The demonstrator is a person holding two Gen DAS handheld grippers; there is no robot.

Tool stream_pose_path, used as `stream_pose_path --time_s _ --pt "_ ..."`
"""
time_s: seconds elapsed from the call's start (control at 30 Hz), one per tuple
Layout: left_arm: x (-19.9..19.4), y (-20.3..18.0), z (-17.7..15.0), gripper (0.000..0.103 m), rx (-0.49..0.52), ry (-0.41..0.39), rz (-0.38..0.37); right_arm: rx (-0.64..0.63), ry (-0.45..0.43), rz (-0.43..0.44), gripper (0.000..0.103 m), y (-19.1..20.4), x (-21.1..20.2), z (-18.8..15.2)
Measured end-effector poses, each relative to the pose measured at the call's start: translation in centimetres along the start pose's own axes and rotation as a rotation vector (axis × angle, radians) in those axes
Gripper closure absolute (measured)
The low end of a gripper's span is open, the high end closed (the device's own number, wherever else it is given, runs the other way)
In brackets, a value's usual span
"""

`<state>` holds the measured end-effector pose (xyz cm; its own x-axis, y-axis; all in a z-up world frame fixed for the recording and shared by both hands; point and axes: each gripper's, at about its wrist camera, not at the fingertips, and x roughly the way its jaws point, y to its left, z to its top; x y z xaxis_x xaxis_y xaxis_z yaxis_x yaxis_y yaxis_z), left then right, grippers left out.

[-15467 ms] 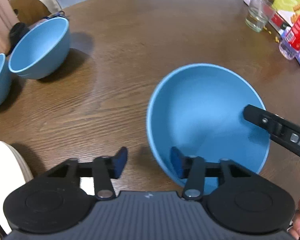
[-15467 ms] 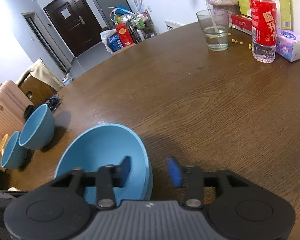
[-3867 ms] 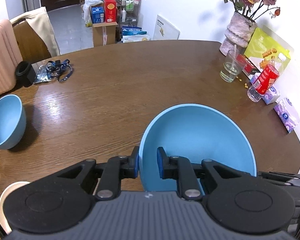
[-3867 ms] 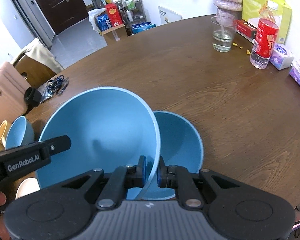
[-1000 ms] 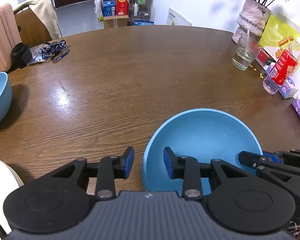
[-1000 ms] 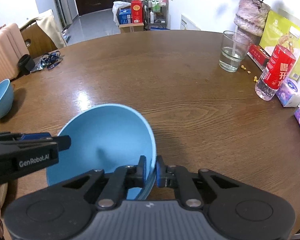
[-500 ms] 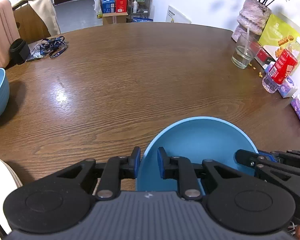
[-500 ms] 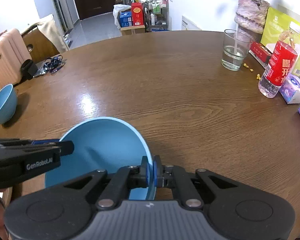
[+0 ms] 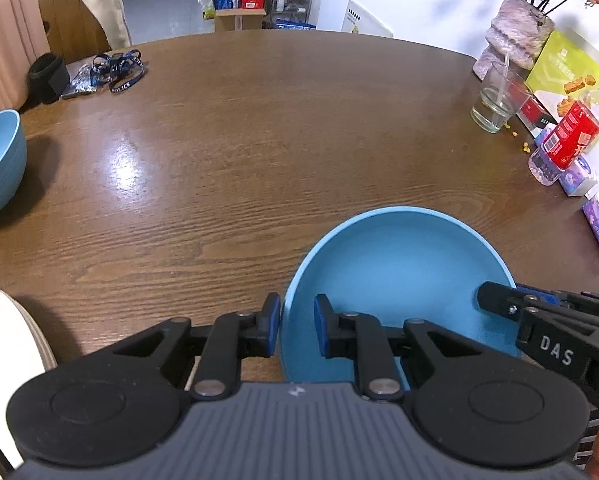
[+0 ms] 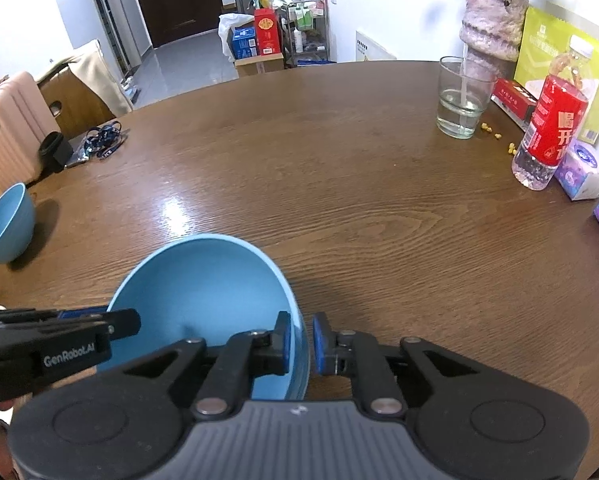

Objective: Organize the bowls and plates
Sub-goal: 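Lower the held blue bowl into the placed blue bowl with both grippers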

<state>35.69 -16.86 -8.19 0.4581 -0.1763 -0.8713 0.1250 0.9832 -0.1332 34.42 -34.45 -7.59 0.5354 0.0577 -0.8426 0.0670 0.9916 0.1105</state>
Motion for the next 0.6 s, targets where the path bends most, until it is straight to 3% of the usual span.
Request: stream_pose_path --time_s 0.13,0.2,0.6 --pt "0.0 0.0 -0.1 0.088 -0.004 0.006 0.004 0.005 0.003 0.014 0.090 -0.3 -0.6 -0.1" --pt "0.1 0.1 -0.1 0.094 -0.005 0.009 0.003 0.001 -0.001 0.012 0.096 -0.3 -1.0 -0.3" --pt "-0.8 0.0 -0.2 0.094 -0.018 -0.009 0.005 0.049 -0.028 0.031 0.100 -0.9 -1.1 -0.9"
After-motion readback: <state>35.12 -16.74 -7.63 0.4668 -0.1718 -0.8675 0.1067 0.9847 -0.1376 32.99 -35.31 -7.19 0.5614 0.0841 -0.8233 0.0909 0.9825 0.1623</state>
